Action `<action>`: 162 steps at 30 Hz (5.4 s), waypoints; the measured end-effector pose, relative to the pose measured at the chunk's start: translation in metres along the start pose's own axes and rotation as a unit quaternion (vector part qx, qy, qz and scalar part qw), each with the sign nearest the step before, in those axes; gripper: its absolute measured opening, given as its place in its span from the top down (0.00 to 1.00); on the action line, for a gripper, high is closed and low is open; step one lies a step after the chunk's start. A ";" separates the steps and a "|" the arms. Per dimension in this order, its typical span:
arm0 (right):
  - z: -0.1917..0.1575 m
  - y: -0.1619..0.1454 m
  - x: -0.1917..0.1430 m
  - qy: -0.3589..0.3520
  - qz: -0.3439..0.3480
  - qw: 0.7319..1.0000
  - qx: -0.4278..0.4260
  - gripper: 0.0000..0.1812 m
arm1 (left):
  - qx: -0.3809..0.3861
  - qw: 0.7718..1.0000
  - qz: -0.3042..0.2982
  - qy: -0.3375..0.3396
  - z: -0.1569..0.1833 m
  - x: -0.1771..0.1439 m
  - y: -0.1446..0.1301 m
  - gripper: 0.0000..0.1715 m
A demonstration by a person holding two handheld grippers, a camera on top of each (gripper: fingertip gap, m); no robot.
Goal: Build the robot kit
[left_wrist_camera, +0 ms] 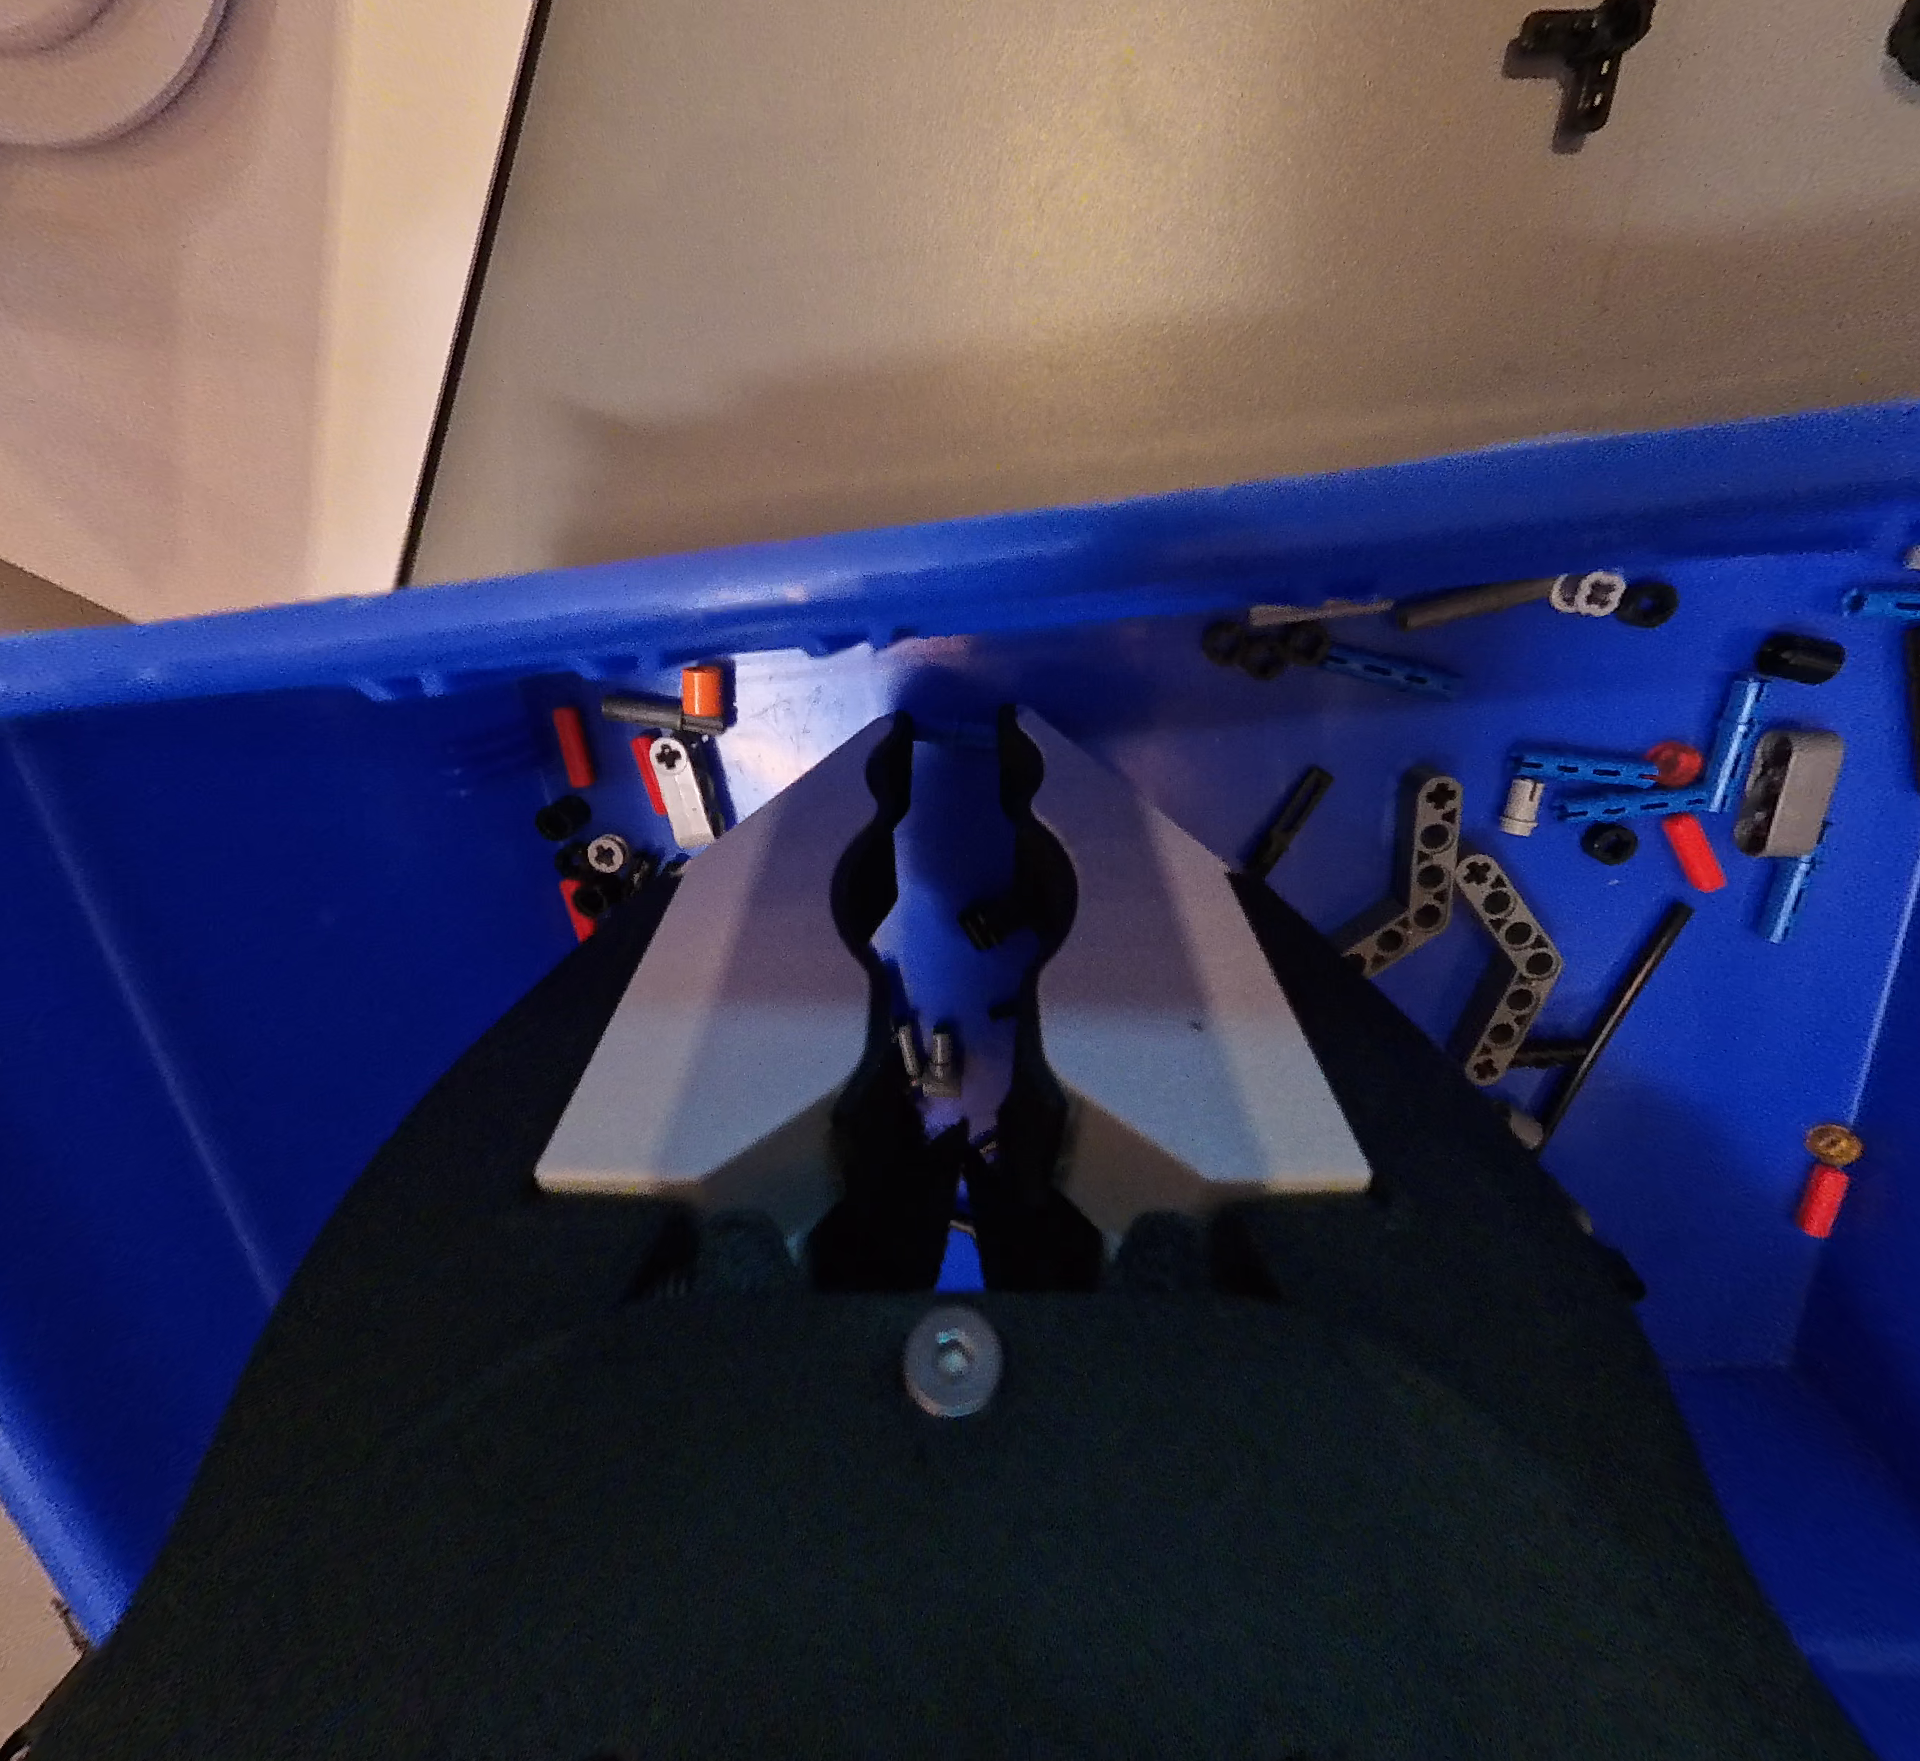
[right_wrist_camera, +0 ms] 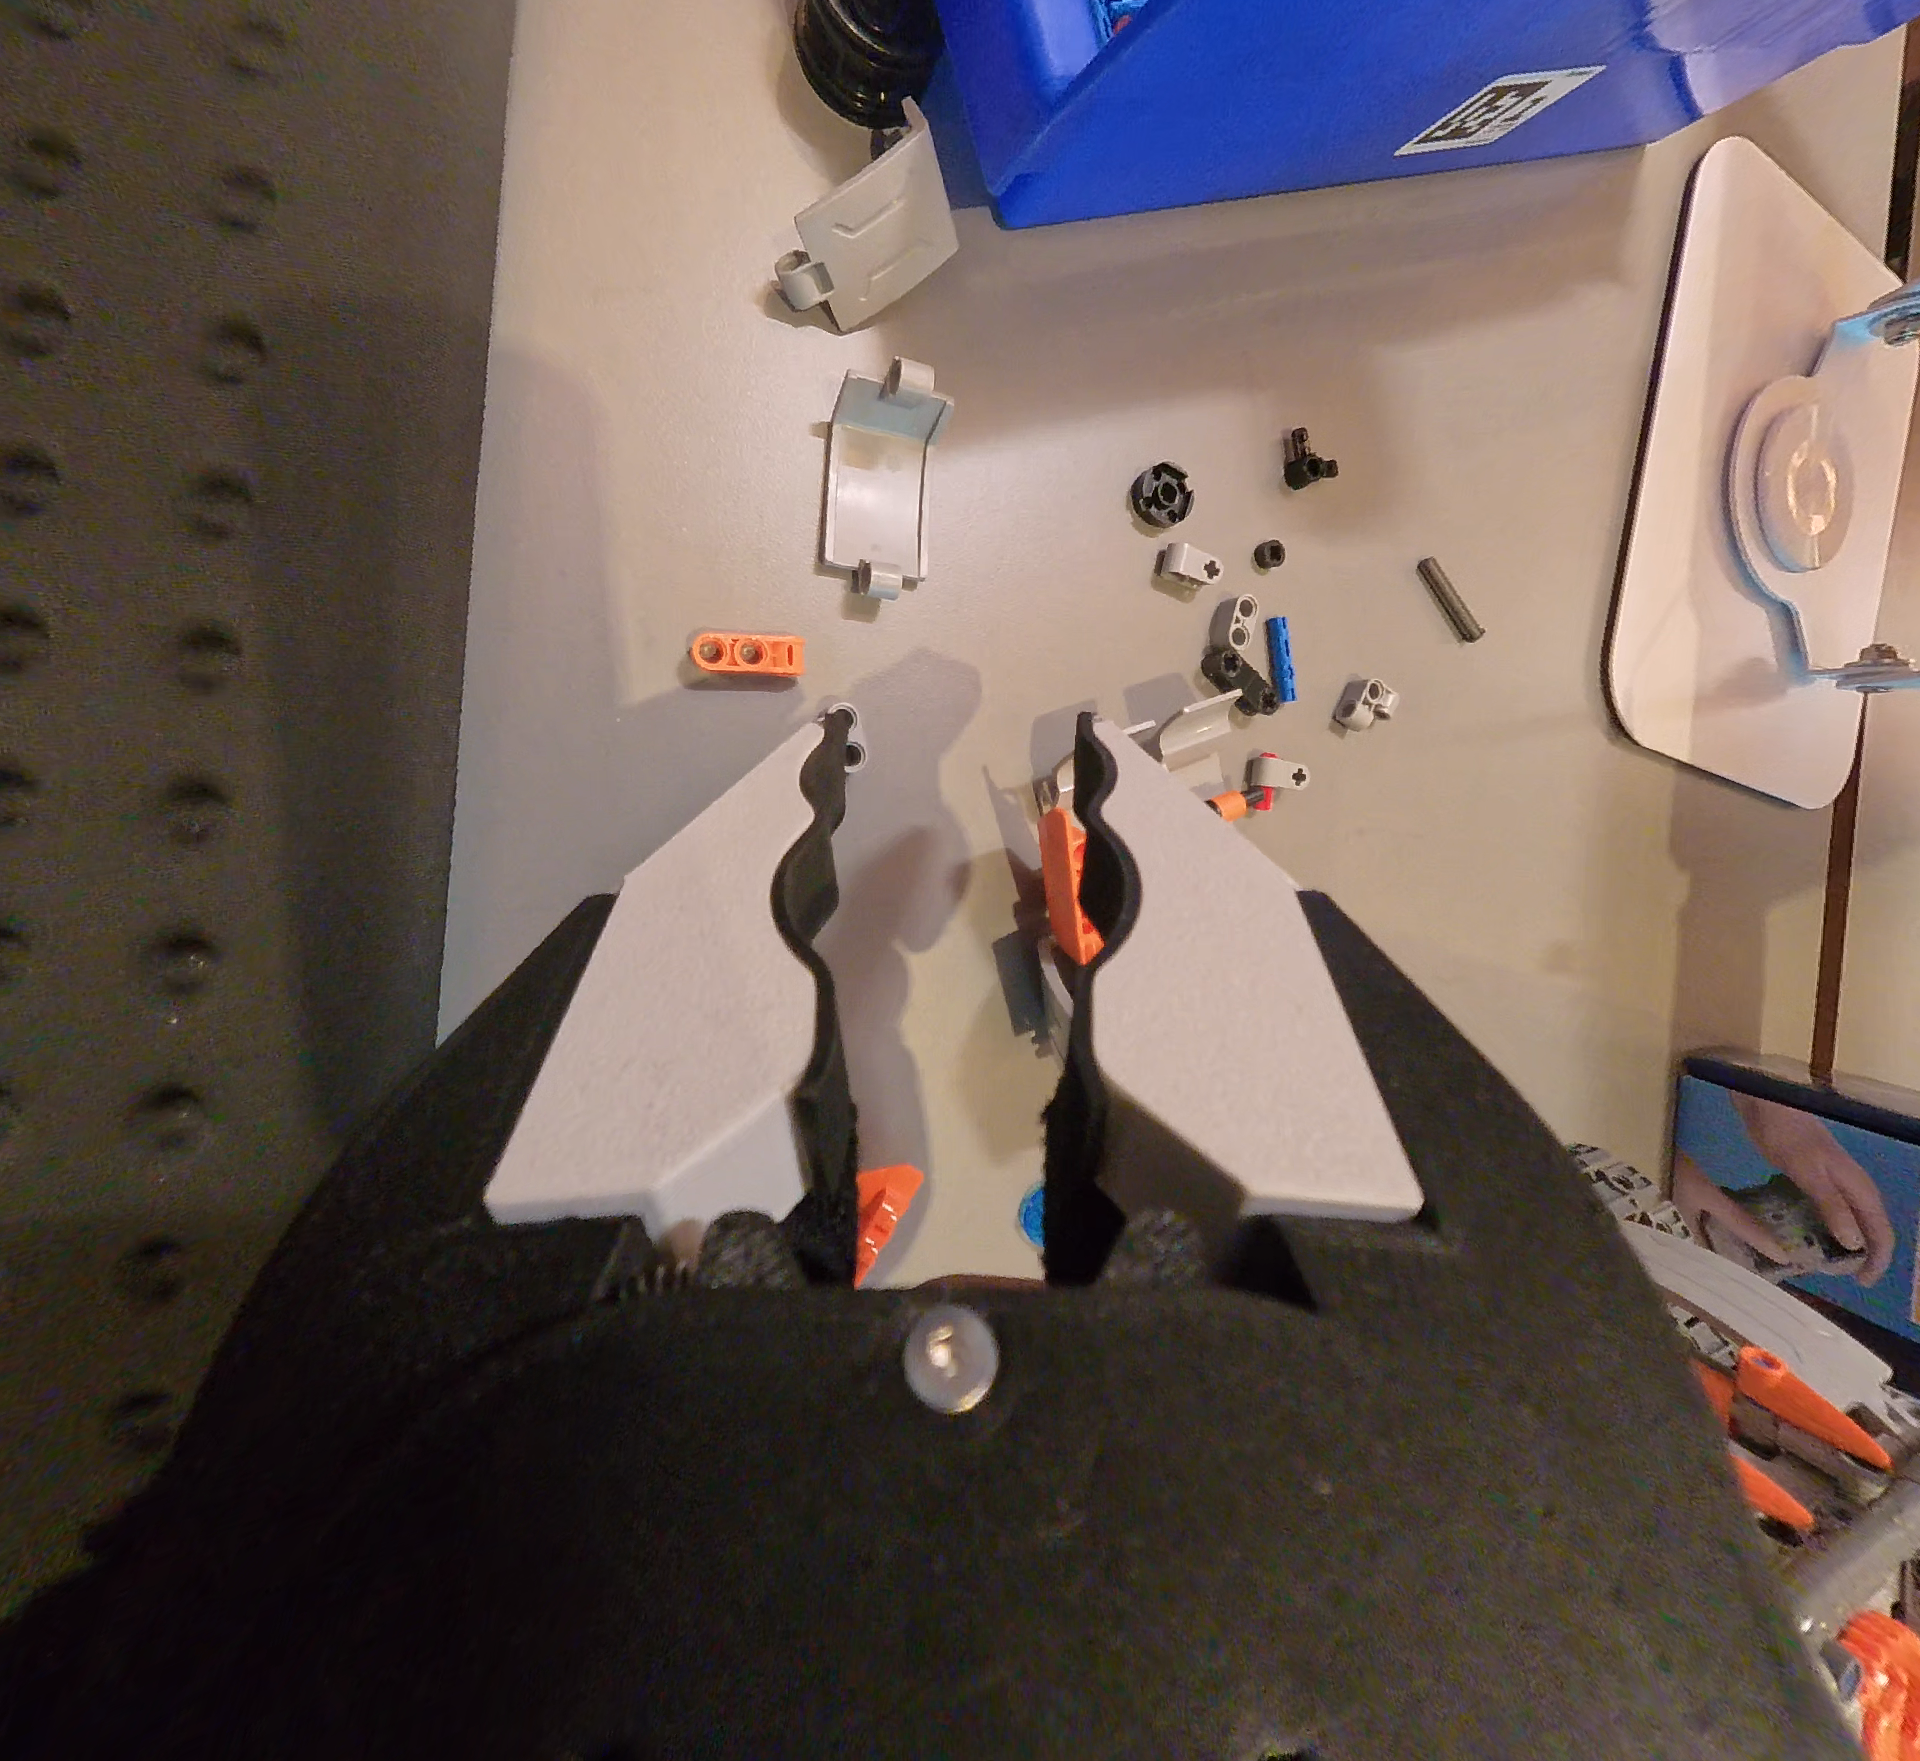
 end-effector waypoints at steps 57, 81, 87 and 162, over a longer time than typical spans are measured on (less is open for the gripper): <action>-0.002 -0.003 0.005 -0.008 -0.021 1.000 -0.008 0.77 | 0.027 0.999 0.024 0.015 0.030 -0.034 0.005 0.92; -0.003 -0.004 0.006 -0.005 -0.020 1.000 -0.007 0.77 | 0.035 0.996 0.061 0.045 0.026 -0.077 0.007 0.92; -0.002 -0.005 0.007 -0.002 -0.020 1.000 -0.005 0.76 | 0.064 0.992 0.083 0.066 0.029 -0.104 0.022 0.92; -0.001 -0.010 0.018 0.021 -0.032 0.999 0.006 0.76 | -0.017 0.999 -0.042 0.019 -0.024 -0.008 -0.017 0.88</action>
Point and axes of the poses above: each gripper's, where its closed fingertips meet, x out along the fingers, y out of its top, z = x × y across the jaws, the point moved 6 cm from there along -x, back along the fingers, and after that the axes turned 10 degrees about -z, right-handed, at the moved point
